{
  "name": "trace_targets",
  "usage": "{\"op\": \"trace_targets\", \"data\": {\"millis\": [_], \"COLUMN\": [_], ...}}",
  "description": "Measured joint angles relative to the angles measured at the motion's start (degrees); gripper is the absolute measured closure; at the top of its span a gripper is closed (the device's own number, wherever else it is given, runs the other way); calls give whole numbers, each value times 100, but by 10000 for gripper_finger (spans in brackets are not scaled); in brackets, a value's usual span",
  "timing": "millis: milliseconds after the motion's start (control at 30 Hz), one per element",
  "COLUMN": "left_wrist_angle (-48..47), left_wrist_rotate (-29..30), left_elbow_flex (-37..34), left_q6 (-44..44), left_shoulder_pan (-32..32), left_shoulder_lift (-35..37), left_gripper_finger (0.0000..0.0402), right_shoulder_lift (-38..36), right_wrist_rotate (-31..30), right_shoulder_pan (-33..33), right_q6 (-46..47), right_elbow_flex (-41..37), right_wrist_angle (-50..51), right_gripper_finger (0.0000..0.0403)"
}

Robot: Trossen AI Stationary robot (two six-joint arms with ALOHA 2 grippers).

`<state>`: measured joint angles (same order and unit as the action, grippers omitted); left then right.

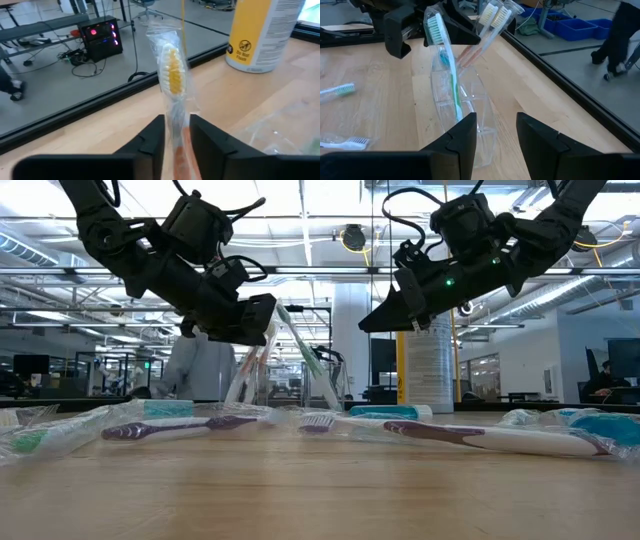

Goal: Pick & Place toothbrushing station
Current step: Put the top orange toothbrush into the transparent organizer, then put the right green toothbrush into the transparent organizer

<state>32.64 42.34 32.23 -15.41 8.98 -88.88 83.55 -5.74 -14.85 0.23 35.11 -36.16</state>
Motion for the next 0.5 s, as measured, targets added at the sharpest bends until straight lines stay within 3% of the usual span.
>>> {"op": "trace_targets", "data": {"millis": [233, 500], "left_wrist_angle": [42, -208], "left_wrist_rotate": [58, 62], "left_elbow_flex": [-2, -4], "left_q6": [-167, -94], "left_shoulder_pan": [-1, -10], "left_shoulder_lift": [82, 644], "left_gripper_finger": [248, 247], "right_shoulder_lift": [-1, 0], "right_wrist_rotate": [0, 2], "right_shoulder_pan": [0, 0], "right_q6": [0, 5], "right_elbow_flex": [0, -2], "right_wrist_angle": [0, -27], "right_gripper_finger": [273, 273]}}
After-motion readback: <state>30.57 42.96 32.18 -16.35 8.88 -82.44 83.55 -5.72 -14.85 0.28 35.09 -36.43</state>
